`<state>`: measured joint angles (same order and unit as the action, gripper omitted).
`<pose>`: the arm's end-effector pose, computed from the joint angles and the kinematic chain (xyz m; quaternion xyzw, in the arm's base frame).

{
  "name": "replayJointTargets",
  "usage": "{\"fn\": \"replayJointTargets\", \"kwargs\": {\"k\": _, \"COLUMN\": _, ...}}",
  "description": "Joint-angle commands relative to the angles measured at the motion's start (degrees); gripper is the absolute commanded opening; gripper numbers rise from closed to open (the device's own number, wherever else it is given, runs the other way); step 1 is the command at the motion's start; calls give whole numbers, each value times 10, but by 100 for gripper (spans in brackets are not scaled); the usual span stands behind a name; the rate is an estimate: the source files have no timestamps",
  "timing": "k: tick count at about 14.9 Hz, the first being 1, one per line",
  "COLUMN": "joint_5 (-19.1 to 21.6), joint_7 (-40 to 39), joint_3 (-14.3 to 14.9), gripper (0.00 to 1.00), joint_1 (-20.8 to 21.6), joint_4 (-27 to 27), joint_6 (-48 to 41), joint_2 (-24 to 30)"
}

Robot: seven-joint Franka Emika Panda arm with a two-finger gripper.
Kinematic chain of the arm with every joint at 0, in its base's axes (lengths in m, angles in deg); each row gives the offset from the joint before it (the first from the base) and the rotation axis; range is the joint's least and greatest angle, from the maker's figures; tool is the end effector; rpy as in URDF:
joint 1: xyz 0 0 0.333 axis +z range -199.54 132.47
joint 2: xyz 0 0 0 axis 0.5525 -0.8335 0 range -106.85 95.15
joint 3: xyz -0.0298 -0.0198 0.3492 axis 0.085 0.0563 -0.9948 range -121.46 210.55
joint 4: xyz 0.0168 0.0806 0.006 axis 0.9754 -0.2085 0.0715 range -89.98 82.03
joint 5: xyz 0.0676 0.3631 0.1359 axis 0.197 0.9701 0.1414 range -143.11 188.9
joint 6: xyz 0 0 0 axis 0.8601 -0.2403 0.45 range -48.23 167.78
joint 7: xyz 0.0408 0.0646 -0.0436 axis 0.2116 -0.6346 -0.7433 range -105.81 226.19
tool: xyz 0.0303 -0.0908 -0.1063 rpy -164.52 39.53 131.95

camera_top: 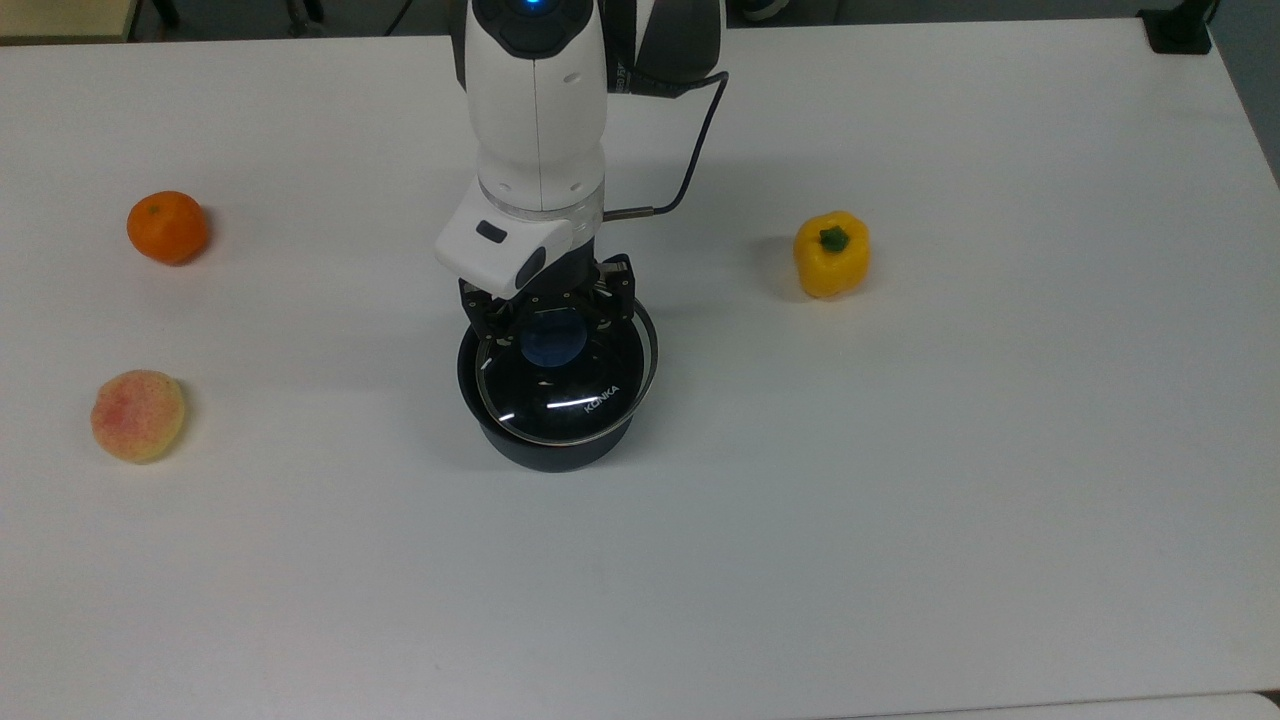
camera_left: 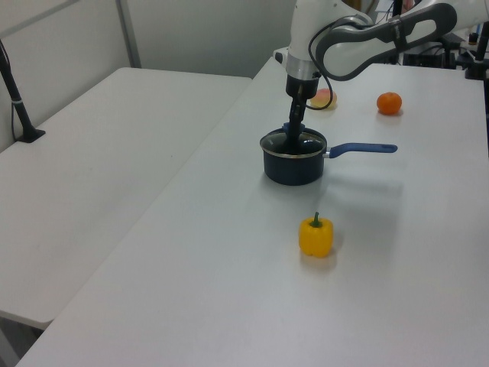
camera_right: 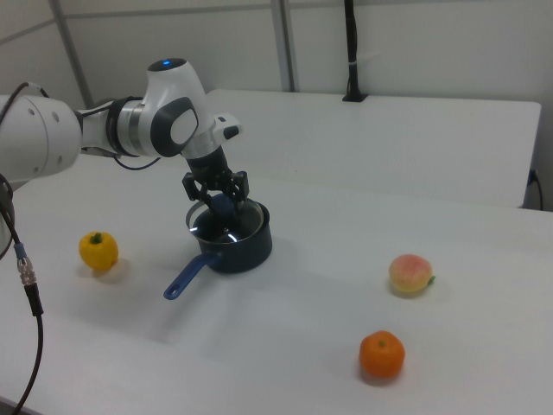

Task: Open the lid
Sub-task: 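Close the gripper on the blue knob of the glass lid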

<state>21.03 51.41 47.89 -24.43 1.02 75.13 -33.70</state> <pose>0.7298 0.0782 0.4054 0.9865 0.1380 0.0824 0.0299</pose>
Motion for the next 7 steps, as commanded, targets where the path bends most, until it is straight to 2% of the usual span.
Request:
{"fn": "replayJointTargets", "kwargs": {"k": 1, "joint_5": -5, "joint_7": -3, "joint_3": -3, "gripper": 42, "joint_1": 0, "joint_4": -13, "joint_6": 13, "joint_2": 14}}
{"fn": "replayJointTargets", "kwargs": {"k": 7, "joint_5": -5, "joint_7": -2, "joint_3": -4, "gripper": 42, "joint_1": 0, "joint_4": -13, "joint_6": 7, "joint_2": 45}}
